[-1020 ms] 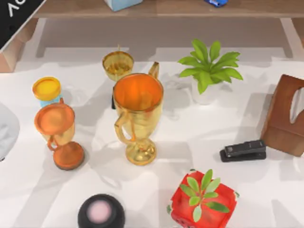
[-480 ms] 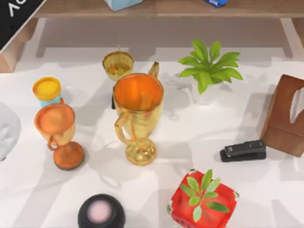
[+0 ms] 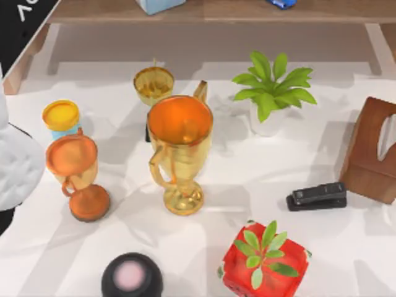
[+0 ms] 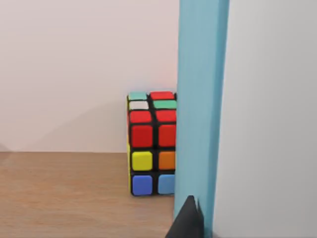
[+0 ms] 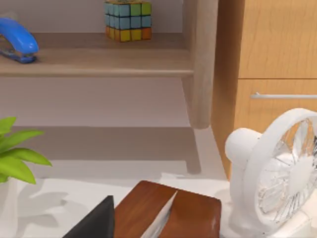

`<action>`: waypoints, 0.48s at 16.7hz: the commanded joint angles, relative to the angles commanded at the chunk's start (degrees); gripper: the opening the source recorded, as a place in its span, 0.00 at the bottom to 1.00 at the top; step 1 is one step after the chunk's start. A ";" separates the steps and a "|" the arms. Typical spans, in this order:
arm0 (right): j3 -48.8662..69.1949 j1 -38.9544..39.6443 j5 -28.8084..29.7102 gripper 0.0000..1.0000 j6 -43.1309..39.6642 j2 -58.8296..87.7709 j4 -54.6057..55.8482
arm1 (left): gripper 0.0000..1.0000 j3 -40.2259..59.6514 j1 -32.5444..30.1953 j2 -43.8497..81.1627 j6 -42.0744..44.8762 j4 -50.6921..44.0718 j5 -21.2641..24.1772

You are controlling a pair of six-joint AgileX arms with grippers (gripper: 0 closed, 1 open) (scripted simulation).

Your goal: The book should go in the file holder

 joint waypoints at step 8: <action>0.00 0.00 0.00 1.00 0.00 0.00 0.00 | 0.00 -2.89 1.01 -4.75 1.69 0.10 2.41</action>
